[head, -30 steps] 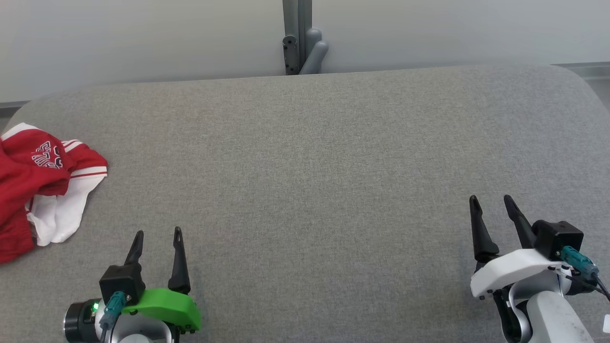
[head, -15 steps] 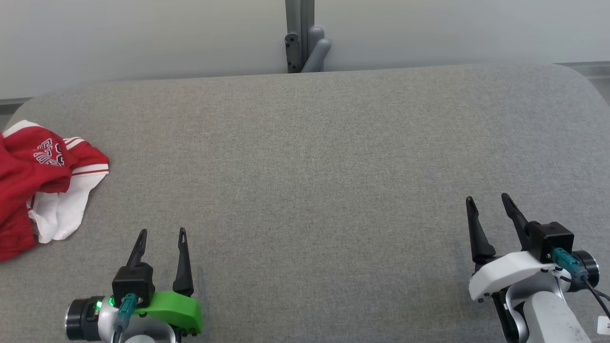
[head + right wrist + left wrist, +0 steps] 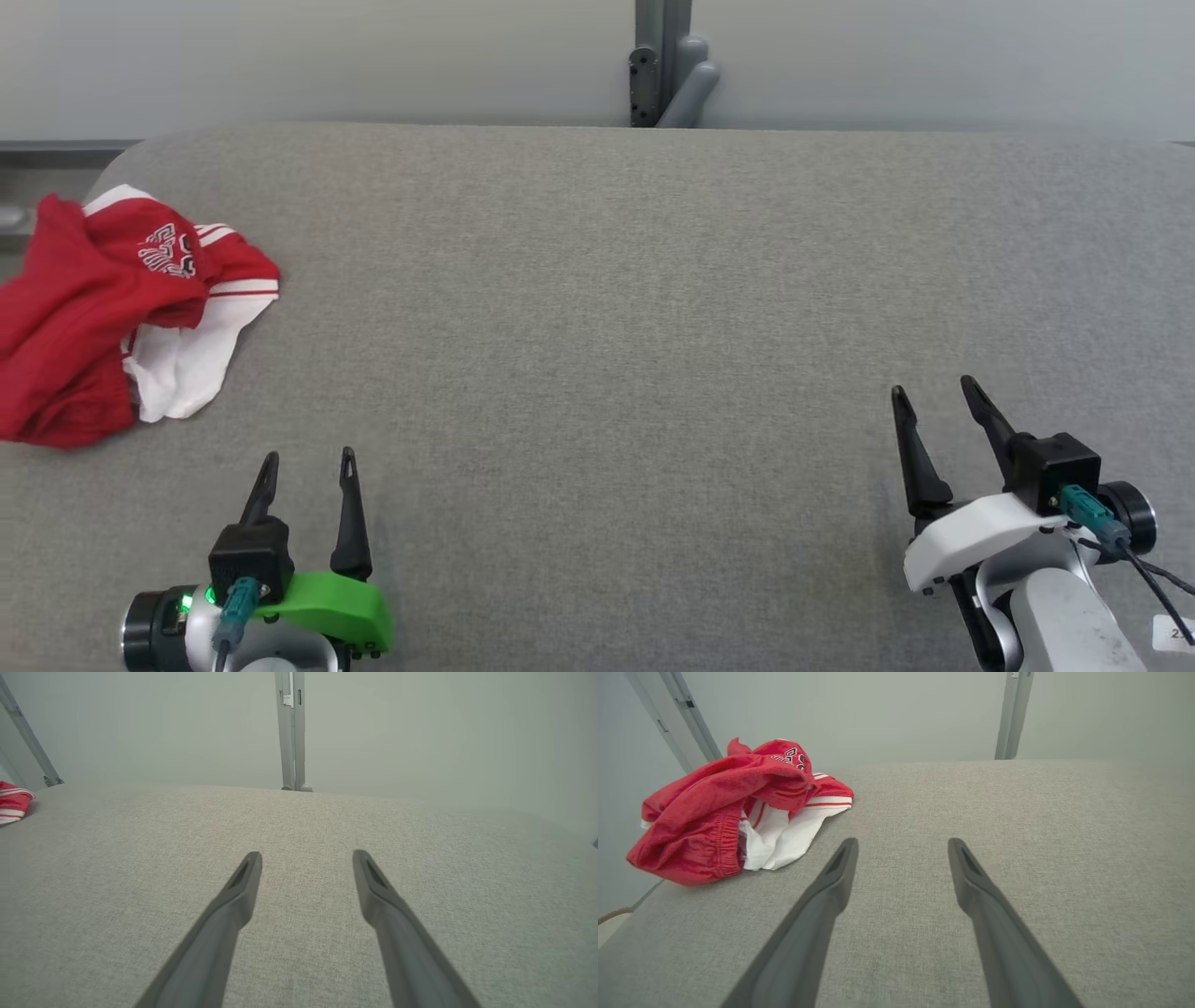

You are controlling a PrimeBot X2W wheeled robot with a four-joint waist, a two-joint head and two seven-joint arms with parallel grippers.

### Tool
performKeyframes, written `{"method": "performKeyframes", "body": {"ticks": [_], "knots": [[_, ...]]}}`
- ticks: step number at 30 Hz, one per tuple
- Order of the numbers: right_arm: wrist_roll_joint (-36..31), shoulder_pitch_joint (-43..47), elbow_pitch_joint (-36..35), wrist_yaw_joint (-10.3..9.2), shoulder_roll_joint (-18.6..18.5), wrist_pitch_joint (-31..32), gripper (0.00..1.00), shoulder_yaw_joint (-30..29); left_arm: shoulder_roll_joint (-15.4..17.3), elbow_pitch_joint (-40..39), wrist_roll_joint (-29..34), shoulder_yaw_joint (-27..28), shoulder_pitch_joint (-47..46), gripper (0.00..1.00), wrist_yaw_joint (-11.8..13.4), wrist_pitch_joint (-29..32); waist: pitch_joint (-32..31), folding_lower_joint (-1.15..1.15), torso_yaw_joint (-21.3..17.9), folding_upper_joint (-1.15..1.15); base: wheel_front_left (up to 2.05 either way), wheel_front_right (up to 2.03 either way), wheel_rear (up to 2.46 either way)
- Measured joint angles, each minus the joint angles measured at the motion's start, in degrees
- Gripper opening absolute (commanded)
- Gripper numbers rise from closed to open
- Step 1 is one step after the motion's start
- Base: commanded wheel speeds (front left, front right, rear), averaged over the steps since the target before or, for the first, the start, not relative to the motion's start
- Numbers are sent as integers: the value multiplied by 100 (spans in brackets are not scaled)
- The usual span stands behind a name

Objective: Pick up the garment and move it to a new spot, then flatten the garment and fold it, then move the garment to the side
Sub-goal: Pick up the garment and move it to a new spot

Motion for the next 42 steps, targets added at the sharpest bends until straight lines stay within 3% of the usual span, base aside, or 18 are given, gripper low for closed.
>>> {"method": "performKeyframes", "body": {"ticks": [16, 22, 31, 38, 42], "knots": [[200, -357, 130, 1, -58, 0, 100, 822, -4, 253, -538, 301, 124, 100, -60, -8, 144, 0, 1657, 0, 0, 0, 0], [234, -363, 153, 1, -131, 0, 100, 913, -5, 327, -753, 372, 170, 100, -149, -8, 187, 0, 2075, 0, 0, 0, 0], [261, -370, 141, 1, -280, 0, 100, 951, -11, 612, -1036, 425, -86, 100, -252, -7, 370, 0, 1906, 0, 0, 0, 0], [293, -587, -8, 1, -453, 0, 100, 1002, 52, 803, -789, 703, -829, 100, -530, -8, 654, 0, 1690, 0, 0, 0, 0], [303, -749, -147, 1, -578, -1, 100, 1026, 385, 953, -622, 905, -1517, 100, -638, -8, 883, 0, 1537, 0, 0, 0, 0]]}}
